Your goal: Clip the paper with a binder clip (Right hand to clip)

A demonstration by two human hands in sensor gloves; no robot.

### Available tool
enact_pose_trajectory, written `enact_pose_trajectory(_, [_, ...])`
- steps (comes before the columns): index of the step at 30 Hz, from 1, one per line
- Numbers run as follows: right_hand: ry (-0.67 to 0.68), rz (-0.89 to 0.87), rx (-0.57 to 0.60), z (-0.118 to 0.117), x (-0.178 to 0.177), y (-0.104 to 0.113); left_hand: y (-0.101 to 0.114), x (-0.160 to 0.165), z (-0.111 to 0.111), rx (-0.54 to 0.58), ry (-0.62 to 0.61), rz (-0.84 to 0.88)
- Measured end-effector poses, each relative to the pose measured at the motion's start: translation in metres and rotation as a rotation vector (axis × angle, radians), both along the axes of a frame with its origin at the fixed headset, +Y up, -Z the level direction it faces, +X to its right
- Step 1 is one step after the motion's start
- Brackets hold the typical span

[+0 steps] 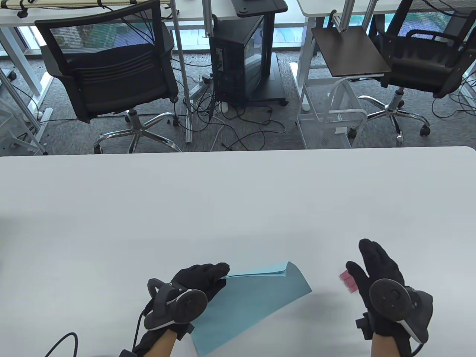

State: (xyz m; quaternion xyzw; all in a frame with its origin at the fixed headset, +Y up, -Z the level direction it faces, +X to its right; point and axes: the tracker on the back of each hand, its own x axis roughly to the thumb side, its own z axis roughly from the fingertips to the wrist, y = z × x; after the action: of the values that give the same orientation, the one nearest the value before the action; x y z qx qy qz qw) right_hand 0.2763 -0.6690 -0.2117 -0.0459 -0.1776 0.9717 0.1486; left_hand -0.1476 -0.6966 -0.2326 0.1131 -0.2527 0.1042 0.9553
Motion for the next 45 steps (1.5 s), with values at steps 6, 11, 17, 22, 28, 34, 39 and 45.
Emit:
enact_pose_trajectory(6, [-0.124, -0.092, -0.218, -0.023, 0.023, -0.051, -0.004, 0.004, -0.002, -0.016, -0.002, -0.011])
enact_pose_trajectory(11, [-0.186, -0.013, -0.307, -0.033, 0.016, -0.075, -0.006, 0.008, -0.001, -0.022, -0.014, -0.029])
enact_pose_trajectory(17, [-0.226, 0.051, -0.359, -0.038, 0.01, -0.087, -0.007, 0.009, 0.0, -0.023, -0.015, -0.043])
enact_pose_trajectory(22, [-0.193, -0.077, -0.369, -0.038, 0.013, -0.087, -0.007, 0.009, 0.0, -0.022, -0.015, -0.047])
enact_pose_trajectory(28, [-0.08, -0.341, -0.323, -0.036, 0.018, -0.078, -0.007, 0.008, 0.0, -0.027, -0.007, -0.042])
enact_pose_trajectory(34, [0.11, -0.464, -0.133, -0.03, 0.007, -0.047, -0.007, 0.006, -0.001, -0.036, 0.003, -0.04])
enact_pose_trajectory(39, [0.334, -0.471, -0.037, -0.02, -0.013, -0.014, -0.007, 0.005, -0.002, -0.04, 0.01, -0.04])
enact_pose_trajectory(45, [0.481, -0.349, 0.07, 0.0, -0.047, 0.018, -0.007, 0.005, -0.001, -0.04, 0.013, -0.046])
